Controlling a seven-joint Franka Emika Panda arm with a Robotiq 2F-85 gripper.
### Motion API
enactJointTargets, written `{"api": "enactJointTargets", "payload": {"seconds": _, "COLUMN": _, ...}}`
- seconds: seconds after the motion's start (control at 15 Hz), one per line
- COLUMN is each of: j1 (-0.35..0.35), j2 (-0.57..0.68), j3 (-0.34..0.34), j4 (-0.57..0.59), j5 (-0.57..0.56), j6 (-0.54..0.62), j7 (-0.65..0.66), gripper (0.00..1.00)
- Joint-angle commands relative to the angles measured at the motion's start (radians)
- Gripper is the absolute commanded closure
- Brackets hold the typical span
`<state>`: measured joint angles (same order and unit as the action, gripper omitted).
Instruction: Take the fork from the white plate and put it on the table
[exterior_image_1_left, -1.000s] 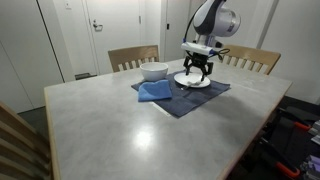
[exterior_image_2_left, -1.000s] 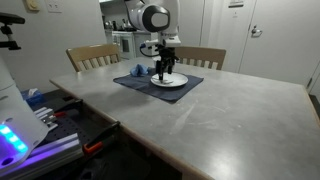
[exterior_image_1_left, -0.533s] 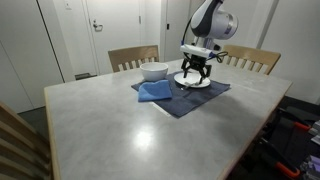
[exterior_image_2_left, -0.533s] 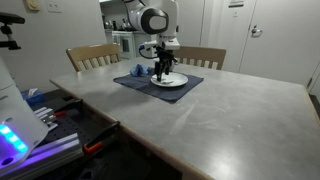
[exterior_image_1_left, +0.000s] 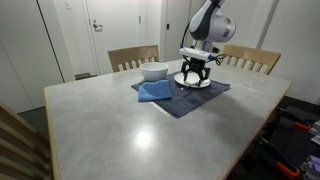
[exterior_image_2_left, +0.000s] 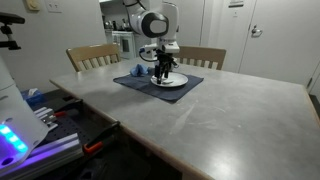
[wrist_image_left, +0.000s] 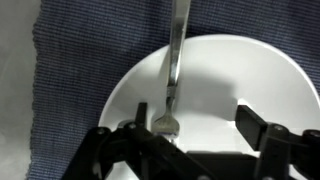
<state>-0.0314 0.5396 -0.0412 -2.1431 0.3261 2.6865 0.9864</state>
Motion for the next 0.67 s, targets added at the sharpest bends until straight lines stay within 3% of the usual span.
{"api": "enactJointTargets", "payload": {"seconds": 0.0, "j1": -0.003, "j2": 0.029, "j3": 0.002, "j4": 0.025, "j5": 0.023, "j6": -0.006, "j7": -0.039, "gripper": 0.17}}
{"api": "enactJointTargets", "payload": {"seconds": 0.2, "j1": -0.003, "j2": 0.029, "j3": 0.0, "j4": 0.028, "j5": 0.022, "j6": -0.014, "j7": -0.036, "gripper": 0.25}}
{"api": "enactJointTargets", "payload": {"seconds": 0.33, "j1": -0.006, "j2": 0.029, "j3": 0.0, "j4": 0.032, "j5": 0.025, "j6": -0.027, "j7": -0.035, "gripper": 0.5}}
{"api": "enactJointTargets", "payload": {"seconds": 0.6, "j1": -0.005, "j2": 0.021, "j3": -0.006, "j4": 0.033, "j5": 0.024, "j6": -0.052, "j7": -0.032, "gripper": 0.8}}
